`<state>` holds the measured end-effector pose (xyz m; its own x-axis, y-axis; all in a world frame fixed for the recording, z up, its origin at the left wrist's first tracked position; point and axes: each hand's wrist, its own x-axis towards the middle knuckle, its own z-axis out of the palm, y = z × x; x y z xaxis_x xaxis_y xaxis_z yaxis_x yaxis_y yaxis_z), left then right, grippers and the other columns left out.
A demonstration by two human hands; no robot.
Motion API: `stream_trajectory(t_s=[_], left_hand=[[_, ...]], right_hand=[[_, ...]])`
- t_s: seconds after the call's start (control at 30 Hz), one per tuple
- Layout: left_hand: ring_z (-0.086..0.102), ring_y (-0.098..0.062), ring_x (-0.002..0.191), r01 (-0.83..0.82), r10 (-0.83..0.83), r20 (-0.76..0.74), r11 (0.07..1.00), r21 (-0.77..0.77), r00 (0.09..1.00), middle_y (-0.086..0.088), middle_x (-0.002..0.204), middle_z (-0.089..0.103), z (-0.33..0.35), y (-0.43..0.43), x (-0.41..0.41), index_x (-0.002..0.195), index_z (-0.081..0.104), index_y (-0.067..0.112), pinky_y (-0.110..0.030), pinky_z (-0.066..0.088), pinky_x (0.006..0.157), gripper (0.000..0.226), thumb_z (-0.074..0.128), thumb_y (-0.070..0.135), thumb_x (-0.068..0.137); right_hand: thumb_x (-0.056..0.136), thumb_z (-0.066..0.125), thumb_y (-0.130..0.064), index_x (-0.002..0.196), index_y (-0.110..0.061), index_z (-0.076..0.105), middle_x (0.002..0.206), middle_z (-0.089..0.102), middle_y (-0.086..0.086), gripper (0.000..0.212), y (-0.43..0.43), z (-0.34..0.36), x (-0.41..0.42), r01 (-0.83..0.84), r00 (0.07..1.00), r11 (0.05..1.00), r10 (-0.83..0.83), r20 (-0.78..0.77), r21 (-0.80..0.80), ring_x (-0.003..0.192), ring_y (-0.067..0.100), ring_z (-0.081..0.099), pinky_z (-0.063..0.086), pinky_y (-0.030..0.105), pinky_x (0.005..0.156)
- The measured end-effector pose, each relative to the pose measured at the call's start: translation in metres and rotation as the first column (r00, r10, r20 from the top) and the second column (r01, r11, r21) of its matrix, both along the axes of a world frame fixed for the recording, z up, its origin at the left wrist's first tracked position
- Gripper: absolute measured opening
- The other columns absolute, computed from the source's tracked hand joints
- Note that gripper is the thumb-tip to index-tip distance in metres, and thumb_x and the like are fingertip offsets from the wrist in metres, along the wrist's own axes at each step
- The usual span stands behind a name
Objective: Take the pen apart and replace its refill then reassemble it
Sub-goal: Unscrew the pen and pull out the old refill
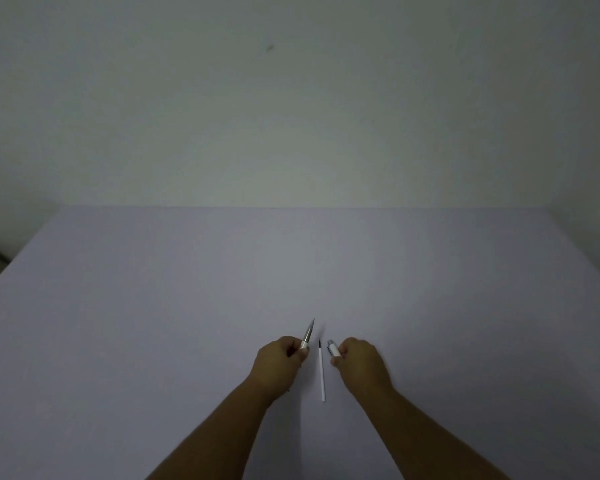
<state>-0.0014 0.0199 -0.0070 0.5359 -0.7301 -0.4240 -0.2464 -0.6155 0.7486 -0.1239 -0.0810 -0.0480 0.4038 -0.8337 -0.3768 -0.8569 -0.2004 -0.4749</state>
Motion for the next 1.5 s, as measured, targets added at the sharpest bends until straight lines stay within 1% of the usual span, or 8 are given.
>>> stream_trajectory(t_s=[0.2, 0.4, 0.67, 0.87, 1.03, 1.17, 1.3, 1.5], left_hand=[[0.054, -0.013, 0.074, 0.058, -0.055, 0.091, 0.998, -0.023, 0.994, 0.003, 0.081, 0.06, 0.006, 0.0, -0.001, 0.104, 0.064, 0.013, -0.023, 0.043, 0.067, 0.024, 0.05, 0.031, 0.096], [0.064, -0.021, 0.082, 0.174, -0.161, 0.208, 0.984, -0.045, 0.965, -0.009, 0.099, 0.069, 0.017, -0.004, -0.013, 0.108, 0.063, 0.009, -0.026, 0.046, 0.071, 0.028, 0.045, 0.028, 0.099], [0.049, -0.01, 0.064, 0.027, -0.058, -0.239, 0.991, -0.13, 0.969, 0.004, 0.078, 0.057, 0.039, -0.003, -0.015, 0.091, 0.064, 0.019, -0.02, 0.042, 0.061, 0.027, 0.039, 0.026, 0.1], [0.05, -0.006, 0.065, 0.061, -0.072, -0.078, 0.988, -0.141, 0.994, 0.007, 0.08, 0.058, 0.046, -0.004, -0.025, 0.103, 0.066, 0.013, -0.018, 0.04, 0.058, 0.03, 0.037, 0.023, 0.101], [0.05, -0.005, 0.069, 0.052, -0.052, 0.004, 0.989, -0.14, 0.999, 0.006, 0.084, 0.058, 0.051, -0.005, -0.027, 0.102, 0.065, 0.016, -0.016, 0.04, 0.061, 0.028, 0.037, 0.021, 0.1], [0.054, -0.014, 0.078, 0.082, -0.071, 0.075, 0.985, -0.153, 0.995, -0.006, 0.096, 0.064, 0.057, -0.008, -0.03, 0.11, 0.064, 0.011, -0.016, 0.04, 0.063, 0.031, 0.038, 0.026, 0.101], [0.053, -0.016, 0.082, 0.092, -0.069, 0.146, 0.983, -0.159, 0.987, -0.013, 0.107, 0.068, 0.062, -0.01, -0.031, 0.112, 0.063, 0.011, -0.014, 0.038, 0.061, 0.032, 0.038, 0.026, 0.101], [0.053, -0.012, 0.086, 0.138, -0.098, 0.248, 0.979, -0.151, 0.964, -0.01, 0.107, 0.068, 0.07, -0.014, -0.038, 0.115, 0.062, 0.009, -0.02, 0.039, 0.071, 0.033, 0.037, 0.026, 0.101]], right_hand=[[0.09, 0.054, -0.039, 0.094, -0.007, 0.068, 0.09, 0.067, 0.008, 0.035, 0.003, 0.022, -0.002, 0.083, 0.961, 0.996, -0.073, 0.266, -0.025, 0.091, 0.027, 0.064, 0.053, 0.039, 0.085], [0.084, 0.066, -0.034, 0.068, -0.014, 0.063, 0.065, 0.058, -0.002, 0.026, 0.013, 0.054, 0.012, 0.074, 0.781, 0.902, -0.318, 0.538, 0.426, 0.063, 0.013, 0.051, 0.042, 0.027, 0.062], [0.089, 0.058, -0.009, 0.082, -0.01, 0.068, 0.07, 0.064, 0.005, 0.012, 0.005, 0.07, 0.008, -0.048, 0.594, 0.787, -0.473, 0.651, 0.615, 0.07, 0.02, 0.059, 0.049, 0.03, 0.075], [0.084, 0.067, -0.028, 0.078, -0.011, 0.065, 0.068, 0.059, 0.001, 0.018, 0.0, 0.077, 0.003, 0.049, 0.7, 0.805, -0.45, 0.554, 0.591, 0.066, 0.014, 0.049, 0.044, 0.028, 0.068], [0.089, 0.058, -0.005, 0.093, -0.007, 0.065, 0.078, 0.063, 0.004, 0.009, -0.001, 0.089, 0.0, -0.052, 0.567, 0.747, -0.524, 0.635, 0.663, 0.069, 0.014, 0.053, 0.044, 0.025, 0.068], [0.082, 0.07, -0.023, 0.081, -0.011, 0.066, 0.078, 0.062, 0.003, 0.013, -0.001, 0.09, -0.001, 0.052, 0.652, 0.793, -0.487, 0.581, 0.607, 0.069, 0.014, 0.052, 0.046, 0.028, 0.068], [0.089, 0.058, -0.006, 0.085, -0.011, 0.067, 0.081, 0.063, 0.005, 0.01, -0.005, 0.097, -0.003, -0.047, 0.561, 0.764, -0.513, 0.65, 0.644, 0.073, 0.015, 0.056, 0.046, 0.025, 0.07], [0.087, 0.065, -0.022, 0.079, -0.011, 0.063, 0.074, 0.06, 0.003, 0.014, -0.002, 0.103, -0.002, 0.03, 0.615, 0.813, -0.473, 0.631, 0.581, 0.069, 0.014, 0.053, 0.048, 0.026, 0.071]])
